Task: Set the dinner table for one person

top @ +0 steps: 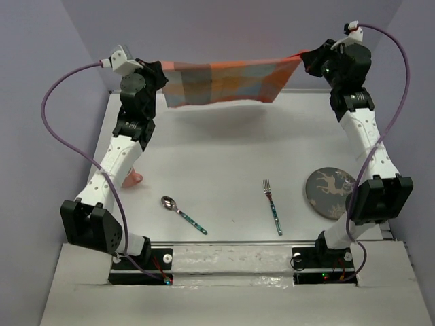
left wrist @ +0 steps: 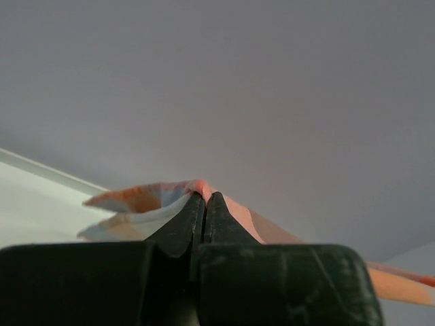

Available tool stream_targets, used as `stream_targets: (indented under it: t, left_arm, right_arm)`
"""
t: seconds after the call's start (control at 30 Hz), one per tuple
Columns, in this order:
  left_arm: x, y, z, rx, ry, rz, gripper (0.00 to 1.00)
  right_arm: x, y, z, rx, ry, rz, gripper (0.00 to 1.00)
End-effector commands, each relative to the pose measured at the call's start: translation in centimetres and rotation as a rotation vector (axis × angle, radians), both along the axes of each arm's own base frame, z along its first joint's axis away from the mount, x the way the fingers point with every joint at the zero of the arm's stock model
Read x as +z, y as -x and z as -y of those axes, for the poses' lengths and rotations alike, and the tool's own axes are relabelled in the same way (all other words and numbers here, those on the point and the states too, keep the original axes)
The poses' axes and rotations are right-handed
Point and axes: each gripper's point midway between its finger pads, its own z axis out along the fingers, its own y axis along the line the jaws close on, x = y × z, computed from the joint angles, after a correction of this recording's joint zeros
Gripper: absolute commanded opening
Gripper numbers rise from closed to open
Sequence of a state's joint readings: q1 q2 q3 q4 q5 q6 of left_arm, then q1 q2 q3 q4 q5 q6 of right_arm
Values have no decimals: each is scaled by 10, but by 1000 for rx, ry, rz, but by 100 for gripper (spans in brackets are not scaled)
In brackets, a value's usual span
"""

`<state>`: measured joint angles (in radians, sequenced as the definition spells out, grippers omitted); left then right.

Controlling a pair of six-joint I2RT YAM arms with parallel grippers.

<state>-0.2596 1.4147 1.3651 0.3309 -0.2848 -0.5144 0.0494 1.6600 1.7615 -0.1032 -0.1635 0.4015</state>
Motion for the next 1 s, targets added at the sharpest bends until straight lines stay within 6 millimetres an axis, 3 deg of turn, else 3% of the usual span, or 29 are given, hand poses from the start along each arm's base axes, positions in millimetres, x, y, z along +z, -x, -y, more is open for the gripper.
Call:
stream_targets:
  t: [0.0, 0.03, 0.07, 0.1, 0.13, 0.2, 0.23, 0.27, 0.3, 0.37, 0.4, 0.43, 0.47, 0.5, 0.53, 0.63, 0.77, 0.97]
  left_arm:
    - [6, 7, -19, 13, 59, 35, 0]
    - [-25, 5, -20, 15, 58, -23, 0]
    - [-39, 5, -21, 17, 62, -45, 0]
    - [-55, 5, -21, 19, 66, -64, 0]
    - [-95, 7, -20, 15, 73, -138, 0]
    - [-137, 8, -22, 26, 81, -217, 0]
    - [-181, 11, -23, 35, 94, -297, 0]
    - [-200, 13, -21, 24, 102, -332, 0]
    - [-238, 17, -22, 24, 99, -397, 0]
    - [-272, 19, -19, 15, 116, -461, 0]
    - [-302, 23, -16, 2, 112, -523, 0]
    - [-315, 26, -15, 1, 115, -552, 0]
    - [-325, 29, -14, -5, 117, -572, 0]
    - [-340, 36, -13, -12, 124, -594, 0]
    - [-346, 41, -14, -7, 125, -604, 0]
    - [-358, 55, -18, 3, 136, -616, 4]
    - [-362, 67, -18, -2, 150, -619, 9]
    - [-369, 82, -14, -14, 158, -633, 6]
  right_arm:
    - [-6, 24, 8, -5, 17, 32, 0]
    - [-19, 23, 5, 14, 9, 27, 0]
    - [-68, 24, 4, 17, 7, -67, 0]
    - [-93, 25, 4, 20, 4, -111, 0]
    - [-117, 24, 3, 21, -2, -146, 0]
    - [-164, 28, 4, 11, -5, -230, 0]
    - [-201, 35, 5, 3, -16, -297, 0]
    - [-220, 38, 5, 4, -23, -335, 0]
    - [-249, 43, 1, 21, -32, -389, 0]
    - [-271, 46, -1, 19, -66, -441, 0]
    - [-286, 47, -2, 15, -77, -478, 0]
    - [-300, 53, -2, 11, -95, -514, 0]
    - [-302, 53, -2, 11, -95, -516, 0]
    - [-319, 60, -2, 4, -104, -555, 0]
    - [-332, 70, -2, -1, -113, -591, 0]
    - [-347, 85, -3, 1, -127, -625, 0]
    - [-357, 107, -6, 2, -163, -658, 0]
    - [-370, 136, -4, -19, -179, -689, 0]
